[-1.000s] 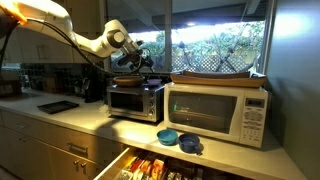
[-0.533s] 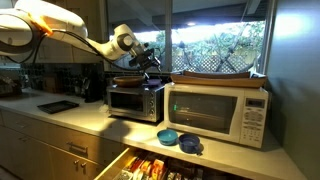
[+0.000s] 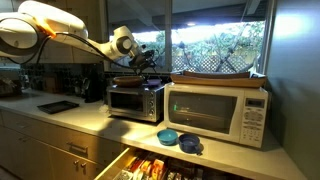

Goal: Pick up the purple bowl and put it in the blue mug

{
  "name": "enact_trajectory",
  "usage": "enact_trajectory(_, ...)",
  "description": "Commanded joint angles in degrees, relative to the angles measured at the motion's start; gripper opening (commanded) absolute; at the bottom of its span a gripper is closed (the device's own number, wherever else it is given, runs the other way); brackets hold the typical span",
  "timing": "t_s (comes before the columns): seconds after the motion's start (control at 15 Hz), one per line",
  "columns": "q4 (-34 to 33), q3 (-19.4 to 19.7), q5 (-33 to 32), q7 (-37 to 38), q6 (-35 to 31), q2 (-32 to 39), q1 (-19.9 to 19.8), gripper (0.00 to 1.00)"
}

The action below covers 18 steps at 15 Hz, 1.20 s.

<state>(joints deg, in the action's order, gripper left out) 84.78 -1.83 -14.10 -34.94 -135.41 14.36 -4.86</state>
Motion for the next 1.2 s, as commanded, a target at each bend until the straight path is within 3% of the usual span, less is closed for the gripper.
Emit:
enact_trajectory(0.0, -6.2, -2.0, 4.5, -13.1, 2.4, 5.3, -0.3, 1.0)
enact_trajectory(0.2, -9.9, -3.1, 5.7, -23.3, 1.1, 8.8, -1.0, 1.0)
enact_trajectory(0.27, -10.9, -4.6, 10.4, -26.0, 1.2, 9.5, -2.2, 1.0)
enact_trajectory(0.33, -7.2, -1.8, 6.0, -19.9, 0.8, 6.8, 0.1, 1.0)
enact_trajectory(0.8, -11.6, -2.4, 6.3, -24.8, -3.3, 12.0, -0.1, 1.0)
enact_trajectory(0.87, -12.6, -2.4, 6.2, -25.9, -4.0, 13.2, -0.1, 0.76)
enact_trajectory(0.93, -13.5, -2.4, 6.3, -26.6, -4.3, 14.1, -0.2, 0.74)
enact_trajectory(1.13, -16.9, -3.2, 7.4, -28.9, -4.0, 17.1, -0.5, 0.49)
